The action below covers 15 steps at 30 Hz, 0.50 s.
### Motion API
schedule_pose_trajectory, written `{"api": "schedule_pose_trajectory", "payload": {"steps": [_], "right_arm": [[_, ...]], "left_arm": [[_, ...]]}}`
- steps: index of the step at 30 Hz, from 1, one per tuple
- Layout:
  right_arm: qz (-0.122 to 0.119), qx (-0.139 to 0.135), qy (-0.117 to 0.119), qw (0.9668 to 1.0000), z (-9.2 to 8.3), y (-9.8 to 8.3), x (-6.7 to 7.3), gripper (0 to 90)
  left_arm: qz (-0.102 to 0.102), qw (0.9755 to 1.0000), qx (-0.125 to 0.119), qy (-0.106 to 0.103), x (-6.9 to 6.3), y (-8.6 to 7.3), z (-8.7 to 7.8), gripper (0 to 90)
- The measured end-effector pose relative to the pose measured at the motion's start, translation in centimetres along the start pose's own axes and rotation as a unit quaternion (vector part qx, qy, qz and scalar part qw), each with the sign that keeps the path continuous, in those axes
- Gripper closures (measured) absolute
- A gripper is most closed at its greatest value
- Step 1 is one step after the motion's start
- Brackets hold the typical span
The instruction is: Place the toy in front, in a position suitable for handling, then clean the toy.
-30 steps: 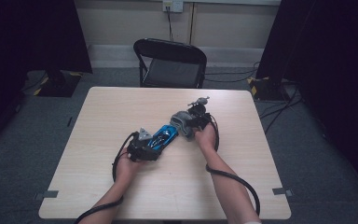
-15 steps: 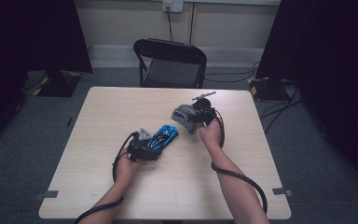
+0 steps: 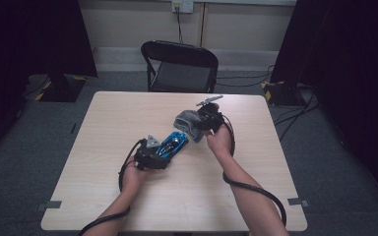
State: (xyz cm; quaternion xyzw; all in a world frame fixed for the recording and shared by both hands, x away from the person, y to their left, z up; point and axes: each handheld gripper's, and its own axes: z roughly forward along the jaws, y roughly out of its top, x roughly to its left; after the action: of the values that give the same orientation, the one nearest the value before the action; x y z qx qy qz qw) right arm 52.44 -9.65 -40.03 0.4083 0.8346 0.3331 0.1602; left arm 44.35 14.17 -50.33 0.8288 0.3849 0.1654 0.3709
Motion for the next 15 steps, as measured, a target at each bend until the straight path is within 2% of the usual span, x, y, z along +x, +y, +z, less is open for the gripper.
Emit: {"api": "schedule_pose_trajectory", "payload": {"steps": [6, 15], "right_arm": [[-0.017, 0.001, 0.004, 0.9999, -0.4, 0.1, 1.0, 76.2], [-0.023, -0.002, 0.030, 0.9993, -0.8, -0.2, 2.3, 76.2]], "left_arm": [[0.000, 1.0000, 0.000, 0.000, 0.0, 0.0, 0.0, 24.4], [-0.001, 1.0000, 0.000, 0.000, 0.0, 0.0, 0.0, 24.4]]}}
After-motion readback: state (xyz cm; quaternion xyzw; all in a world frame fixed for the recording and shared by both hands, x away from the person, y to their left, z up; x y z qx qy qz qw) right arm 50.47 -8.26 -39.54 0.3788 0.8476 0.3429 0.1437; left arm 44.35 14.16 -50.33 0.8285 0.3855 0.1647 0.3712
